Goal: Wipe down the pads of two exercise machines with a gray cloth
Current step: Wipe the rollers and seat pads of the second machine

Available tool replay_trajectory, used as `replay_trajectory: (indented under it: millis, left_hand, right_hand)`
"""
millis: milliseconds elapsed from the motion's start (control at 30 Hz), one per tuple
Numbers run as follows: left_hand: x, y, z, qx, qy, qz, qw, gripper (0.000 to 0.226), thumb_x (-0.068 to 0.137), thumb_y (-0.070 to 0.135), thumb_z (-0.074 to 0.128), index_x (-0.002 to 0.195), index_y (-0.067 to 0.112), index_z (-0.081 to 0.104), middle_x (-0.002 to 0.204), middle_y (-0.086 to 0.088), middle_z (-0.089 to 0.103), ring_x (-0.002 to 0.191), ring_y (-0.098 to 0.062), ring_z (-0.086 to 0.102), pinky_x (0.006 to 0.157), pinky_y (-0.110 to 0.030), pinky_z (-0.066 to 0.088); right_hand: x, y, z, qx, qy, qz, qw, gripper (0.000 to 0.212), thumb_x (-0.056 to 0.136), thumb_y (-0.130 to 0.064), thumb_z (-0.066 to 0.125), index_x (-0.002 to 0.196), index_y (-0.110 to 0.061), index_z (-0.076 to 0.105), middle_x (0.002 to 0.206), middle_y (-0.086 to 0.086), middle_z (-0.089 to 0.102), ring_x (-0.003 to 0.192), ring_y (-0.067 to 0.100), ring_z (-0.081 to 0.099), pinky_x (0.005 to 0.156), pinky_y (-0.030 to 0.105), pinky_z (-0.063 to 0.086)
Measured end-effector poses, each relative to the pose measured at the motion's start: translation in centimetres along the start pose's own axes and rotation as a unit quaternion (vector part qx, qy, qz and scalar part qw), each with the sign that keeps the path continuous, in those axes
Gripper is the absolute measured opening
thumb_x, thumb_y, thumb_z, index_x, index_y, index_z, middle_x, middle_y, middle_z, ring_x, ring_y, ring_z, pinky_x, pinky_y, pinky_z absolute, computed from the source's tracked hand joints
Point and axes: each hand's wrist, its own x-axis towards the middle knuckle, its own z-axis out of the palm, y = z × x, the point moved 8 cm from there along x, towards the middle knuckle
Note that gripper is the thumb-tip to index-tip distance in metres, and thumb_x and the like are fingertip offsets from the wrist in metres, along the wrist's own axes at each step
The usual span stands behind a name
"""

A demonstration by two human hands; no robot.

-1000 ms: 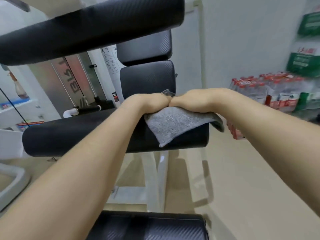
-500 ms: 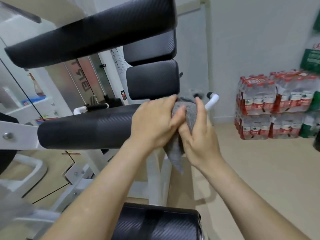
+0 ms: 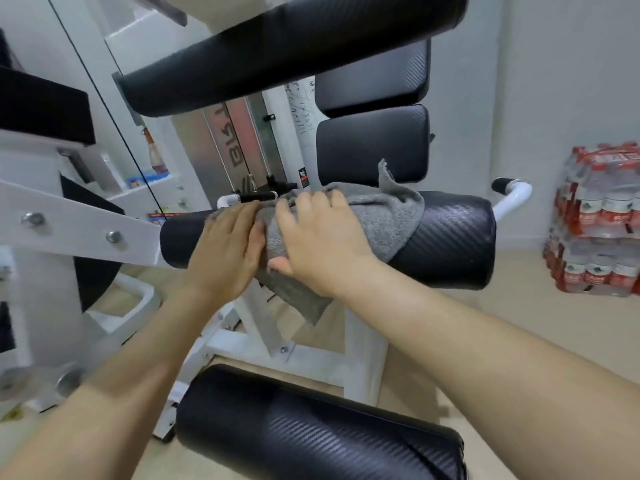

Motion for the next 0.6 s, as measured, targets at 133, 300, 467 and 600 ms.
replay_trajectory:
  millis: [133,300,467,600]
  left_hand:
    - [-0.2,5.5,-1.2,-0.037,0.034,0.057,0.997,0.06,0.096,0.042,0.031,0.151,0.022,0.019,0.156,-0.008,0.027,0.143,-0.023,0.024,0.118,-0.044,0.019]
    - [-0.5,17.3,0.0,-0.004,0.027,0.216,0.976,0.068,0.092,0.058,0.03,0.152,0.028,0.021,0.157,-0.001,0.027,0.142,-0.018,0.028,0.116,-0.045,0.02]
    - [-0.3,12.6,0.4,0.006,0.035,0.234,0.972,0.07,0.091,0.063,0.036,0.146,0.019,0.037,0.143,-0.002,0.045,0.13,-0.021,0.042,0.11,-0.04,0.03]
    - [-0.5,3.7,0.7,0.008,0.024,0.191,0.981,0.068,0.092,0.058,0.038,0.147,0.018,0.036,0.144,-0.006,0.045,0.132,-0.024,0.041,0.11,-0.044,0.031]
  right_hand:
    - [-4.4,5.0,-0.8,-0.016,0.013,0.014,1.0,0.097,0.079,-0.073,0.047,0.147,-0.006,0.027,0.137,0.021,0.047,0.125,0.036,0.045,0.104,0.048,0.033]
    - [-9.5,12.3,-2.1,-0.028,-0.018,0.096,0.995,0.09,0.068,-0.074,0.043,0.133,-0.011,0.043,0.12,0.009,0.059,0.114,0.029,0.054,0.093,0.044,0.042]
    - [-6.8,9.5,-1.1,-0.081,-0.043,0.026,0.995,0.107,0.064,-0.084,0.045,0.134,-0.004,0.04,0.11,0.017,0.059,0.101,0.036,0.057,0.093,0.05,0.041]
    - [-1.7,2.1,0.2,-0.059,0.006,-0.014,0.998,0.104,0.067,-0.072,0.056,0.136,0.004,0.038,0.116,0.028,0.056,0.102,0.04,0.054,0.092,0.051,0.039]
